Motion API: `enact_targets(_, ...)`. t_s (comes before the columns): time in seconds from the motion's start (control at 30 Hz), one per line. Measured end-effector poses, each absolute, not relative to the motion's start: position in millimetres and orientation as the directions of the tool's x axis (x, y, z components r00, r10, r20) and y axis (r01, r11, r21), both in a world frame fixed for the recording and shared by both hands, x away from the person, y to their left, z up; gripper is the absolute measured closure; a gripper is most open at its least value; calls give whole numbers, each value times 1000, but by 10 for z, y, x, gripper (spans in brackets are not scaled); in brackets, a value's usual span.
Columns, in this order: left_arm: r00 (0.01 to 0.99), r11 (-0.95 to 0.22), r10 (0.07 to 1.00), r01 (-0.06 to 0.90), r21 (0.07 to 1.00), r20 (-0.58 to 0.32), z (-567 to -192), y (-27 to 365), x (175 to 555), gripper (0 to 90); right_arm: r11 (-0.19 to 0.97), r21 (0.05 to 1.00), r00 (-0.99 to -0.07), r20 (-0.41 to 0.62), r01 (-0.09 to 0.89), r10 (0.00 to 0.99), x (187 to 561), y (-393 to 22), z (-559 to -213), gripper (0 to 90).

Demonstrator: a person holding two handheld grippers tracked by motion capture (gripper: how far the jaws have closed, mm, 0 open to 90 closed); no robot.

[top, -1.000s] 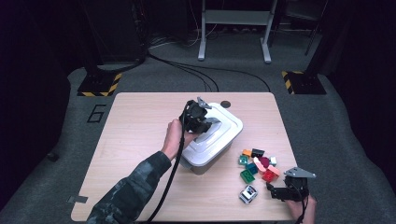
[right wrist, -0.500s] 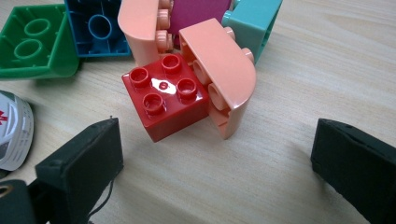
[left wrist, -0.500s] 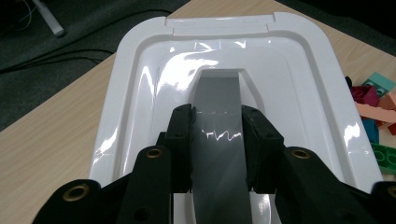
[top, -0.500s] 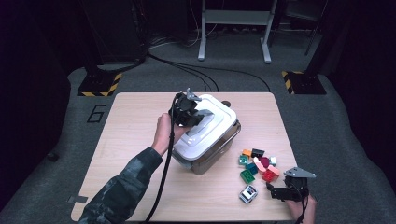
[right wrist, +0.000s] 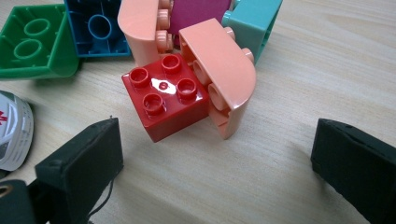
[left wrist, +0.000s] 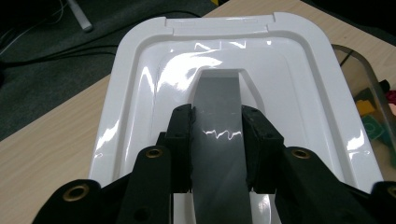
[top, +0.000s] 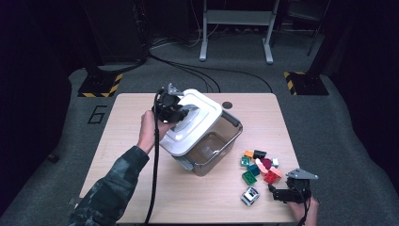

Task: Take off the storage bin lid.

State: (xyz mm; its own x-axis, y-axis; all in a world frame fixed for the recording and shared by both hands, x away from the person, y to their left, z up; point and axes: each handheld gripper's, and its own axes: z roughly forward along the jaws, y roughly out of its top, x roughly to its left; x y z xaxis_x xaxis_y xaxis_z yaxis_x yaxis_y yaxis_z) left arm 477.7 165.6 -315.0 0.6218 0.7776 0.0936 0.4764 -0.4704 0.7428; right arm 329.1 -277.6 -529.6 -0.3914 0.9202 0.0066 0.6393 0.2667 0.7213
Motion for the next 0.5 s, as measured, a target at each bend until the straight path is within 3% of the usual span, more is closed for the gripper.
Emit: enact_targets(0.5, 502, -409, 858, 542, 734, 108, -3253, 2395, 4855, 668, 264, 722, -389, 8, 640, 921, 3290, -2774, -5296, 16)
